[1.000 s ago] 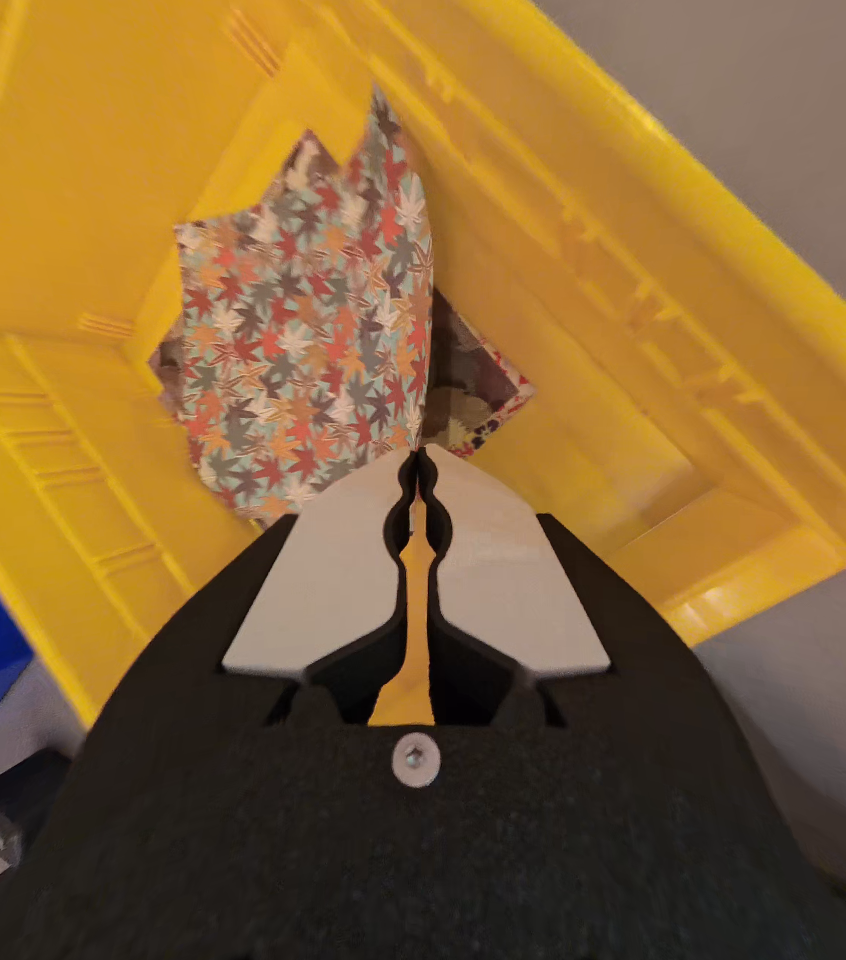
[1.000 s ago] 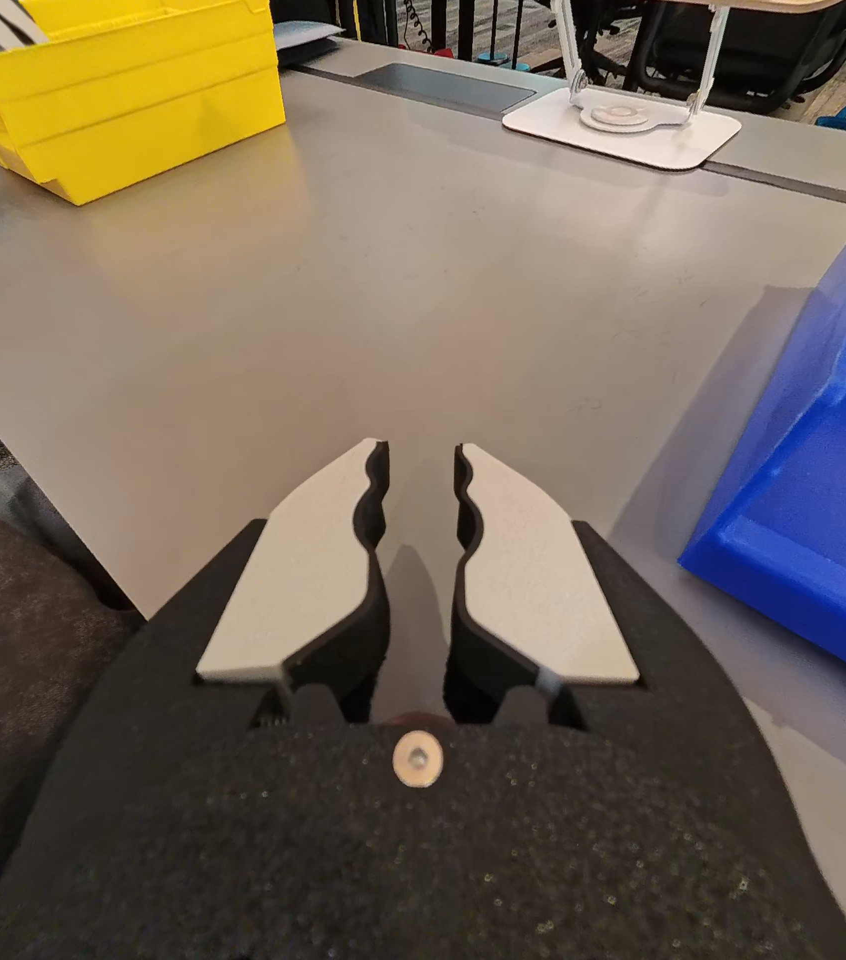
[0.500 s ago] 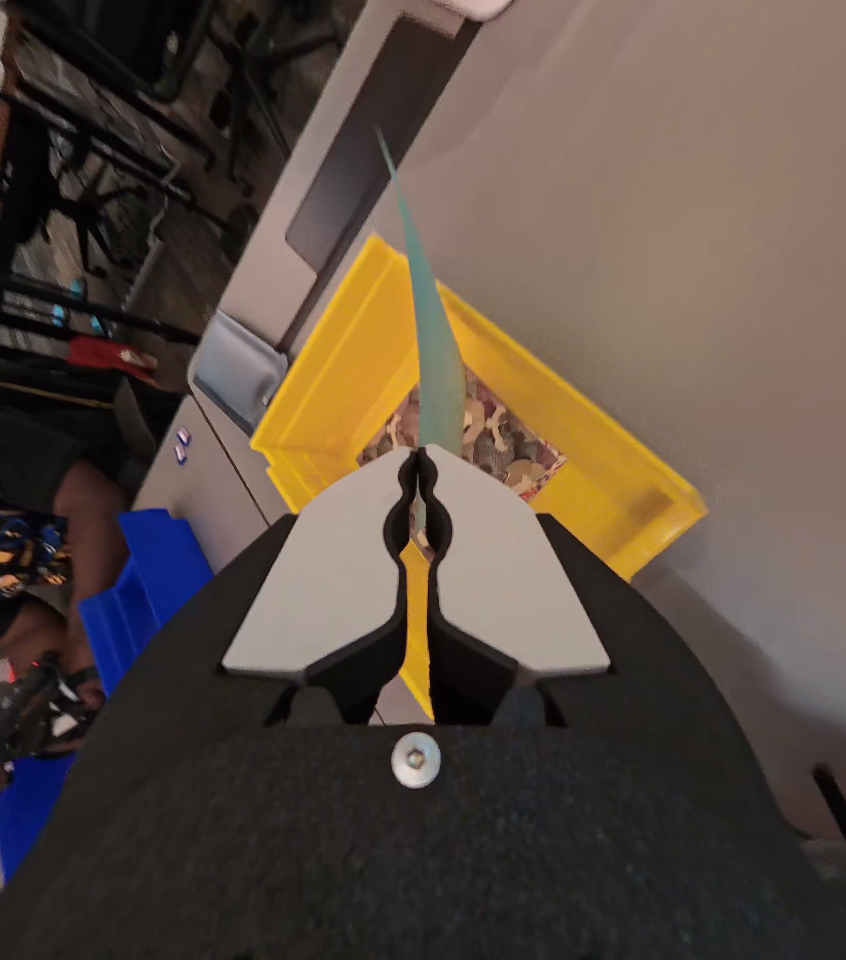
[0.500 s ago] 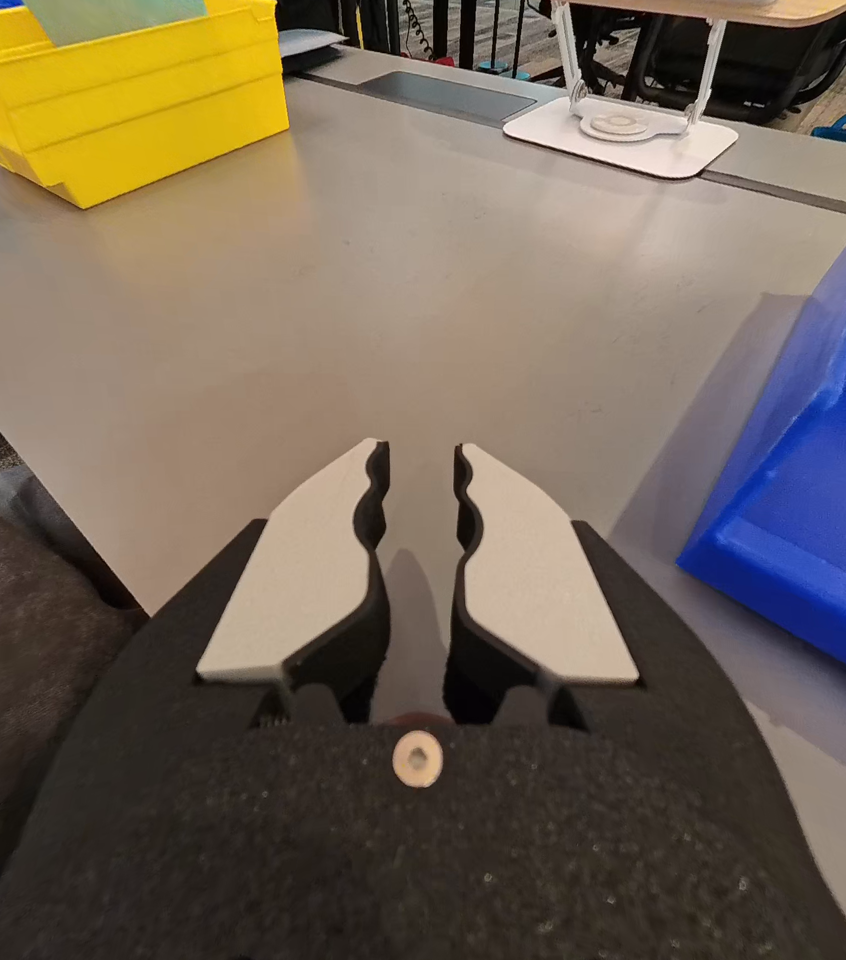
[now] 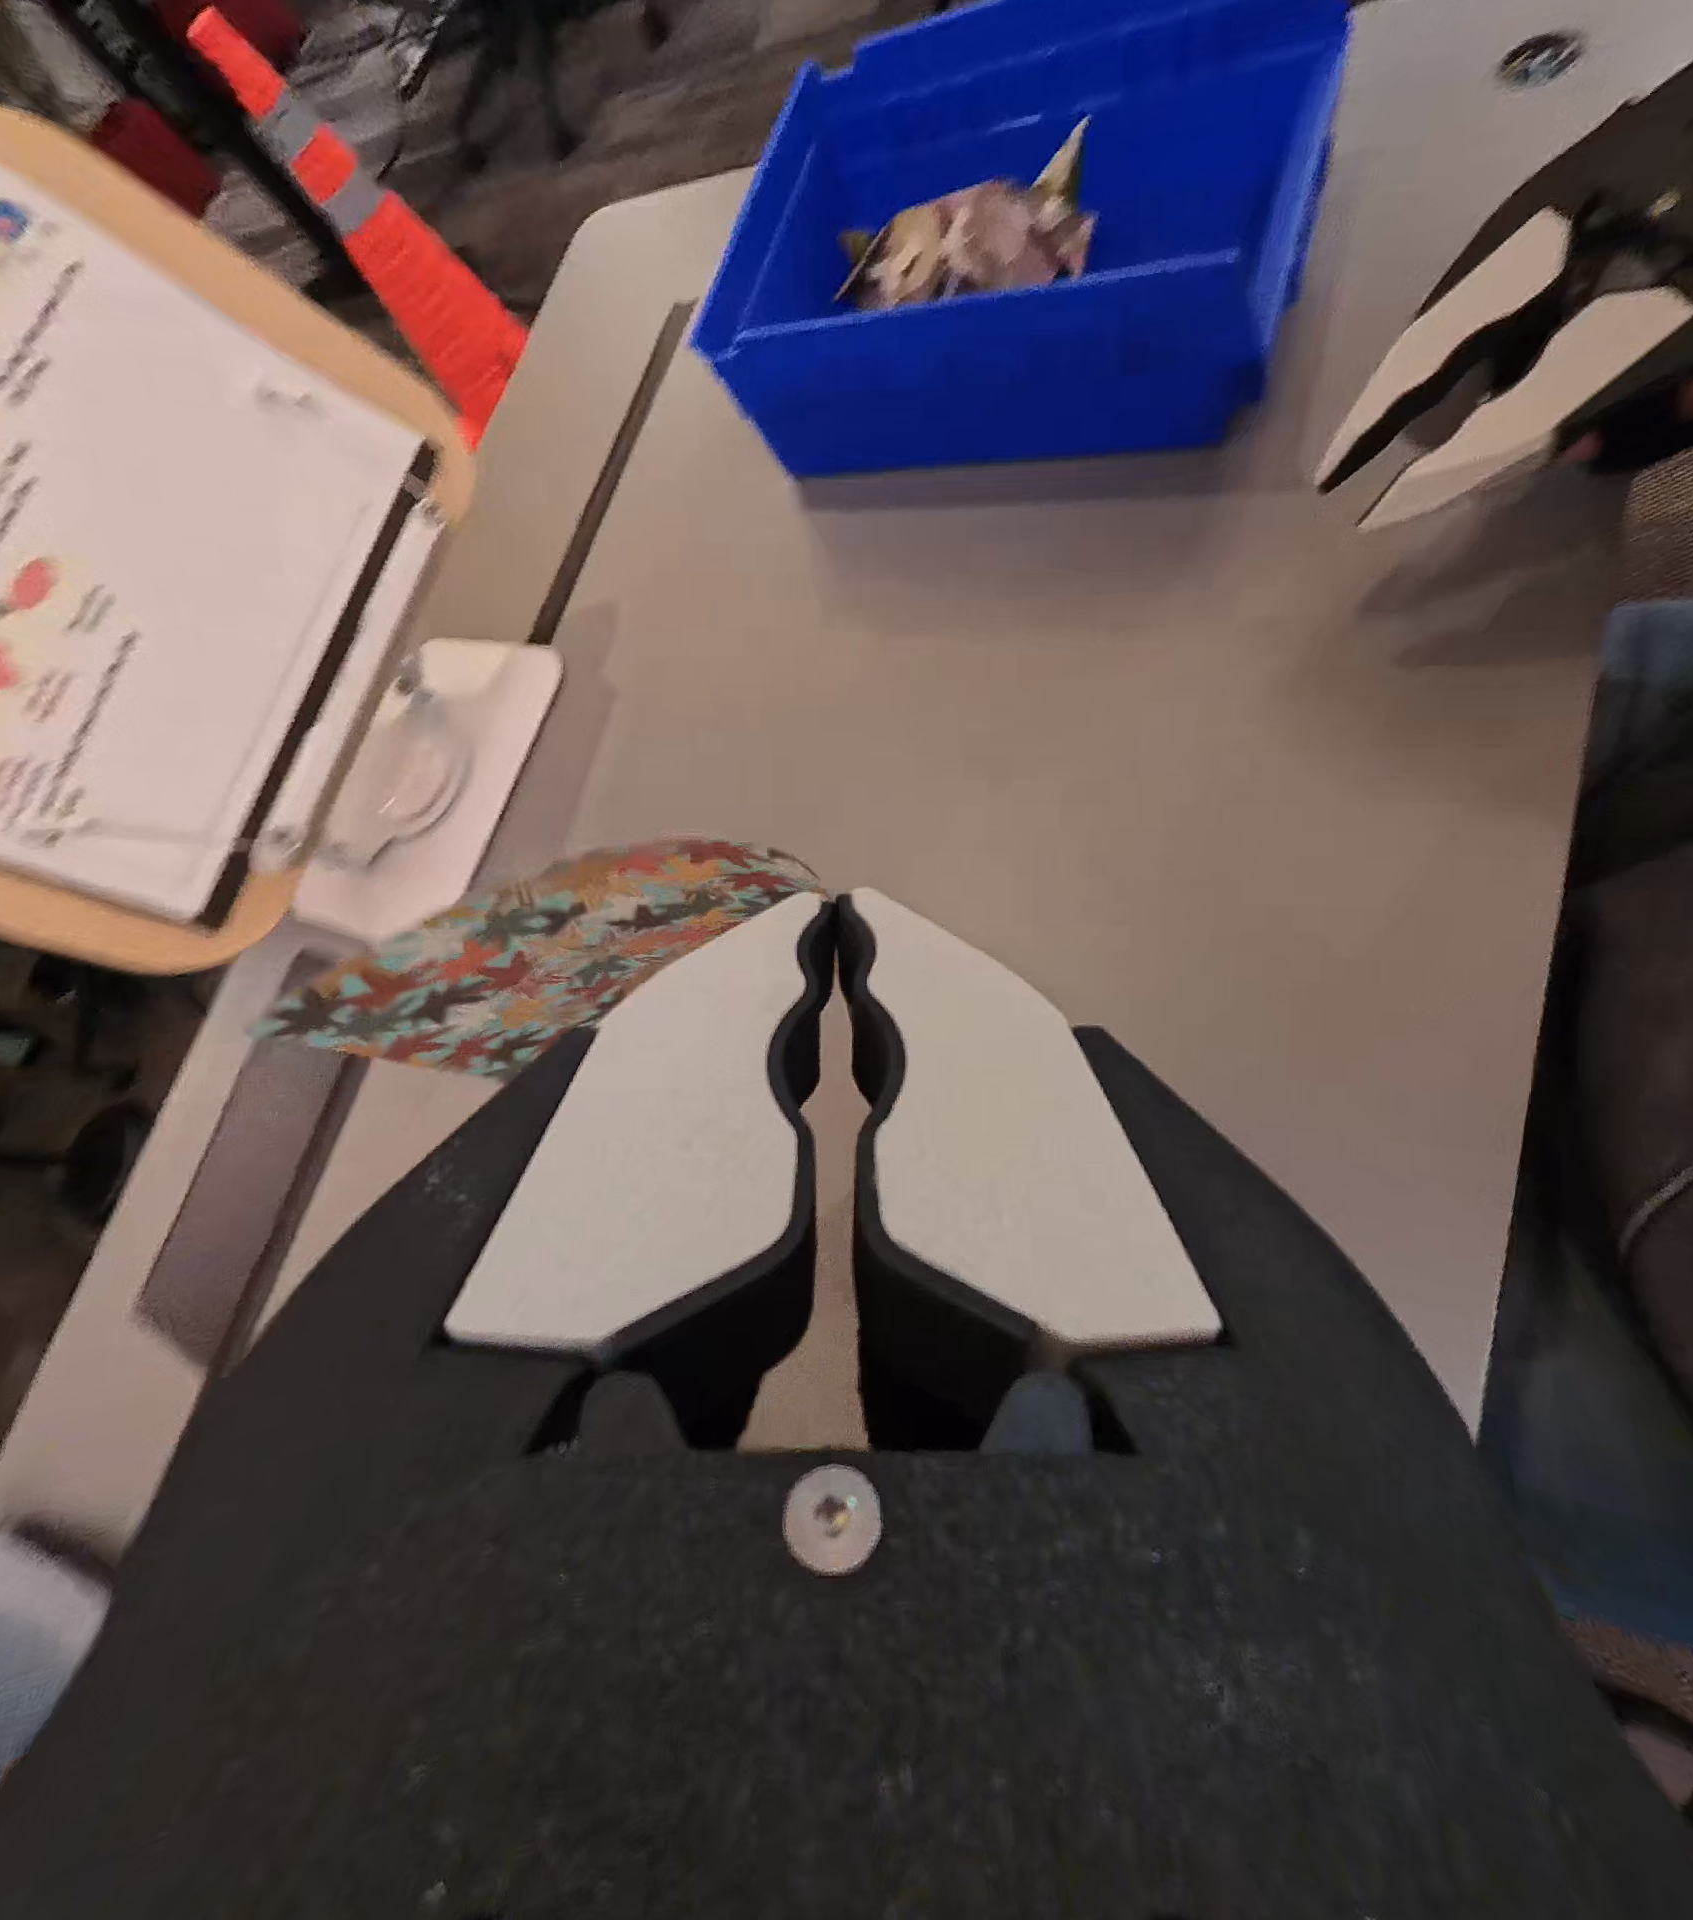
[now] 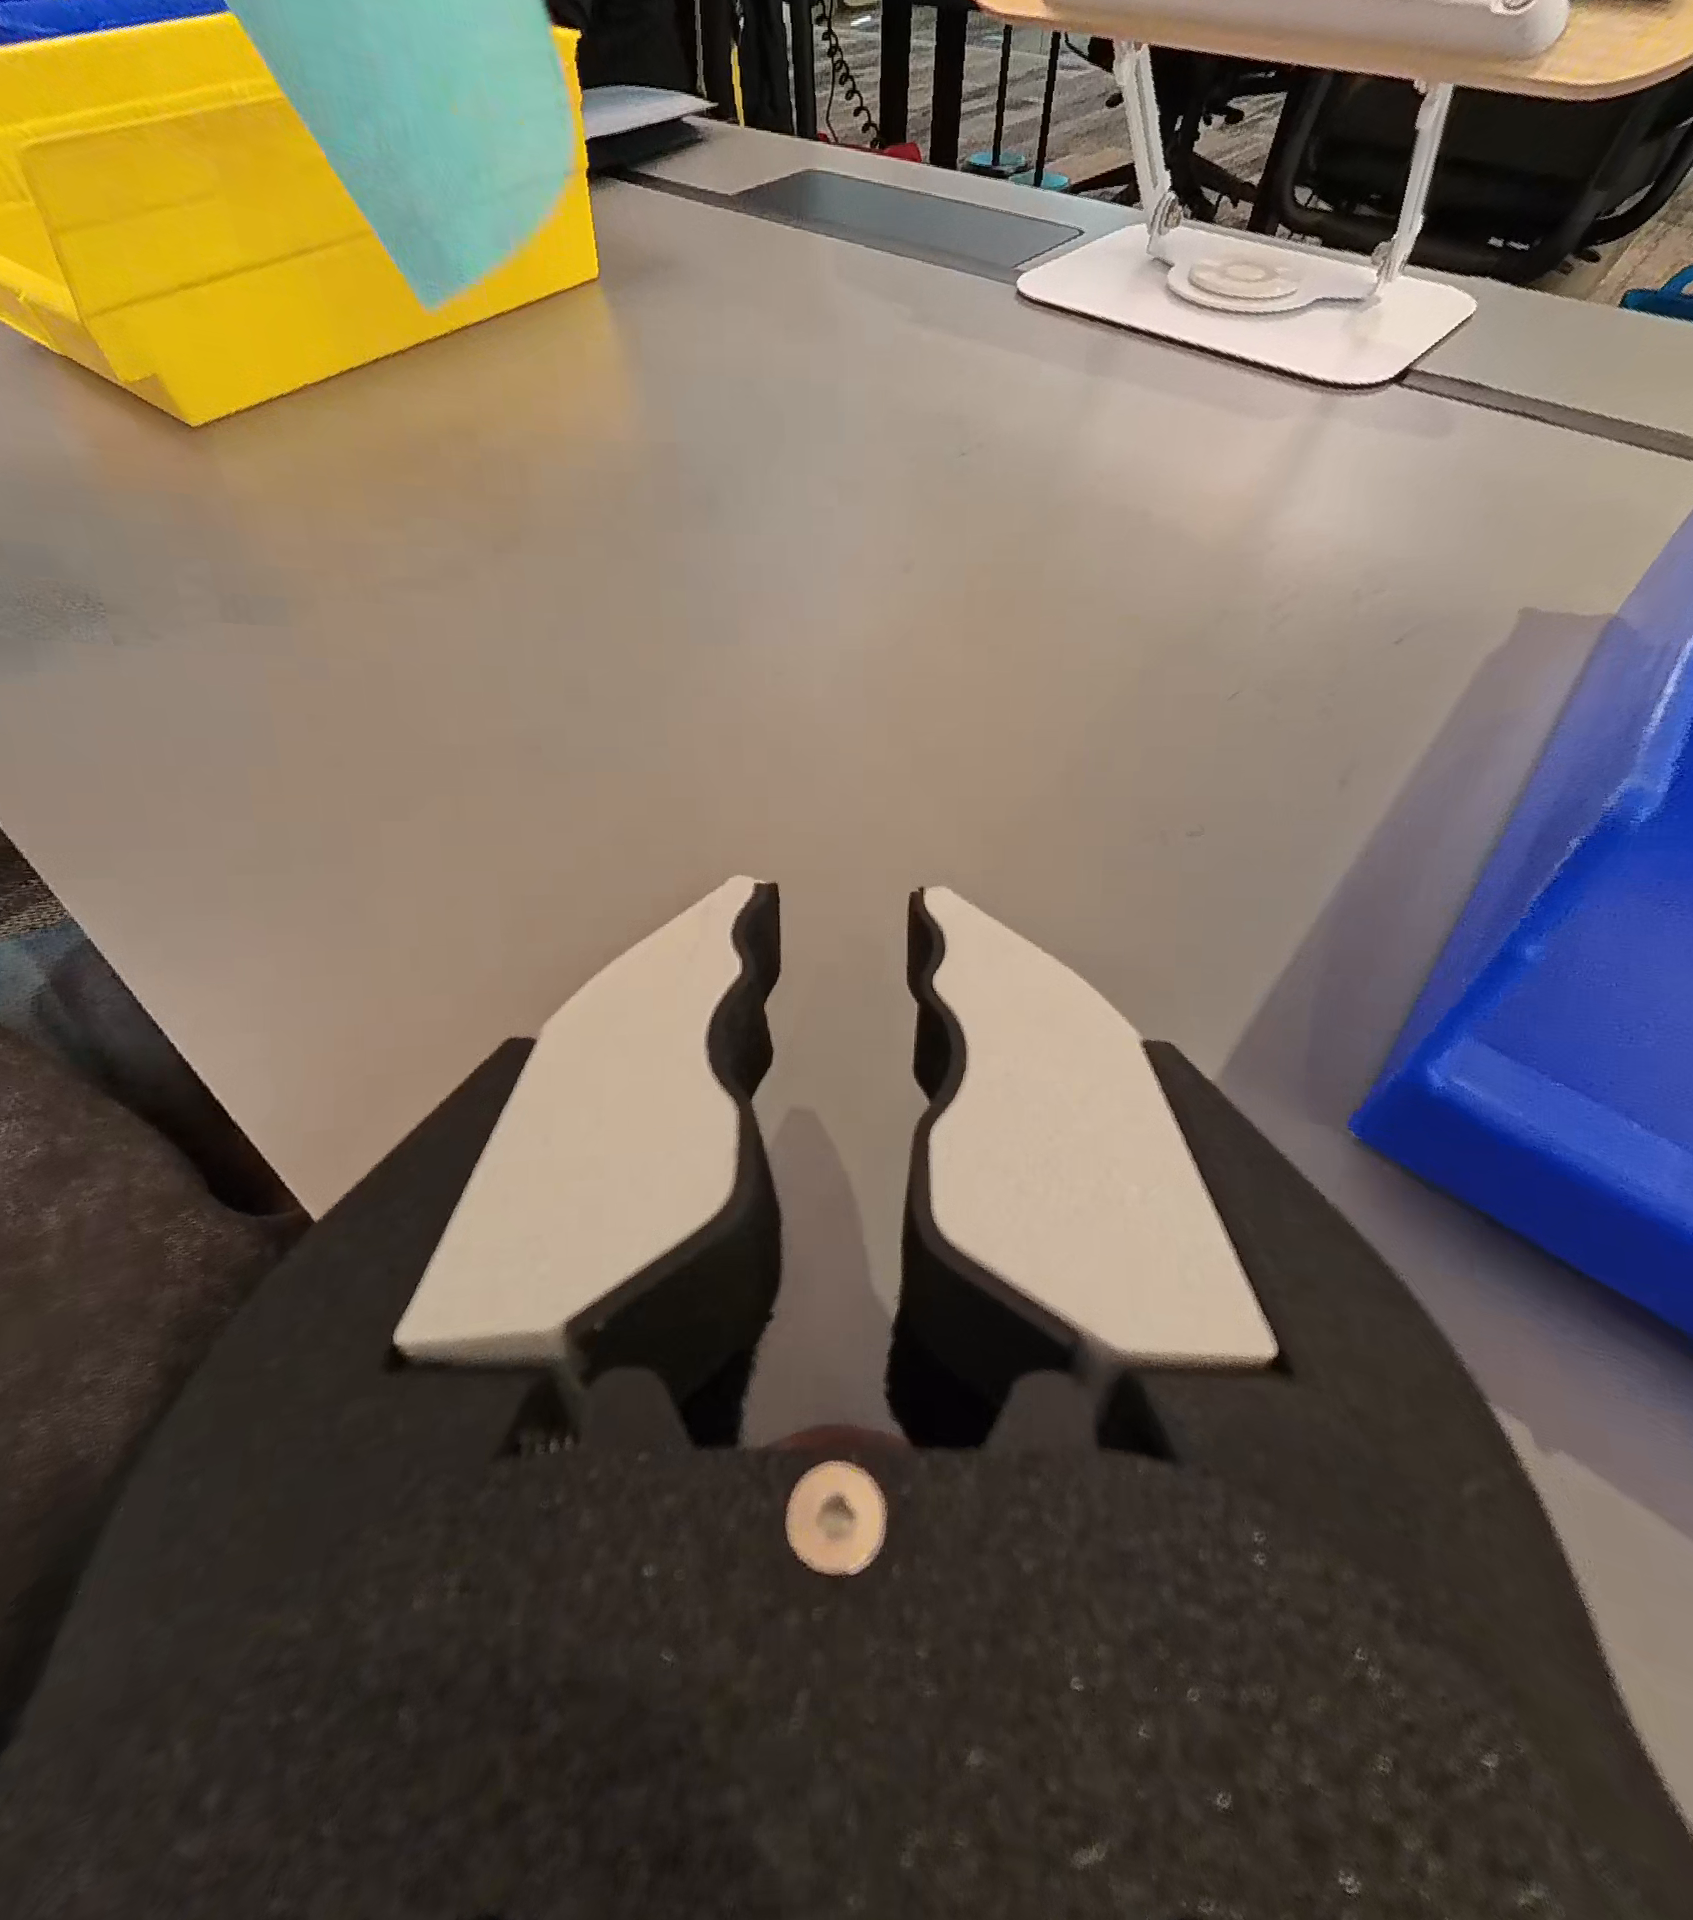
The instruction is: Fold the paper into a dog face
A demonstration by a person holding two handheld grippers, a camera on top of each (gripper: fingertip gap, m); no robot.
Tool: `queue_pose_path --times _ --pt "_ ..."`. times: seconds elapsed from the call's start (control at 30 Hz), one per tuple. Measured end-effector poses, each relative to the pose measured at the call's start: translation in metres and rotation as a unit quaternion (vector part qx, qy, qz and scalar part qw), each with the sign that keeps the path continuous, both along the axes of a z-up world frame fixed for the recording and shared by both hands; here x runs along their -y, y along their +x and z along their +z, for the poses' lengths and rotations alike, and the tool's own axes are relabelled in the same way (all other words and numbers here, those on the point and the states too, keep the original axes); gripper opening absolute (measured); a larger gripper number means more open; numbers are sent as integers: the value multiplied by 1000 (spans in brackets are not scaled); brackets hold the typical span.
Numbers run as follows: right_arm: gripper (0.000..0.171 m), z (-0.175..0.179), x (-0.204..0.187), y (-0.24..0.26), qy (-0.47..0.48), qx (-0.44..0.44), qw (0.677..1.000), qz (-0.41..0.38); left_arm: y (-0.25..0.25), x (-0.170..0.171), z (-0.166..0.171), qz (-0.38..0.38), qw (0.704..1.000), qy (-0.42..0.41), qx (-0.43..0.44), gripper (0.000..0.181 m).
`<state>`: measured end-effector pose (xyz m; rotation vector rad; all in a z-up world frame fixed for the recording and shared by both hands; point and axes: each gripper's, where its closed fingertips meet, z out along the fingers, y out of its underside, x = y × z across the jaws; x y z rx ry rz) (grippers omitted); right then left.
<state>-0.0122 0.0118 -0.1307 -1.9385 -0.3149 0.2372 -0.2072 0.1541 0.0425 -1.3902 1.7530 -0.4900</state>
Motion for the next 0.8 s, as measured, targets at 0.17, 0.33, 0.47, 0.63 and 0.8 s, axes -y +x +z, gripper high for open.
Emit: queue_pose_path --times 0.17,0.33,0.47,0.63,0.8 --pt "23 1 1 4 3 -8 1000 -3 53 16 -21 -44 997 -51 27 0" --pt "23 4 4 5 7 -15 1000 -2 70 -7 -92 -10 985 -172 -13 0" --pt "23 4 5 3 7 -18 1000 2 62 -35 -154 59 968 -236 -65 0" --pt "23 2 5 1 4 -16 1000 6 40 -67 -194 136 950 -265 -93 0" --pt "23 2 4 0 1 -16 1000 7 25 -88 -216 190 932 -292 -97 0"
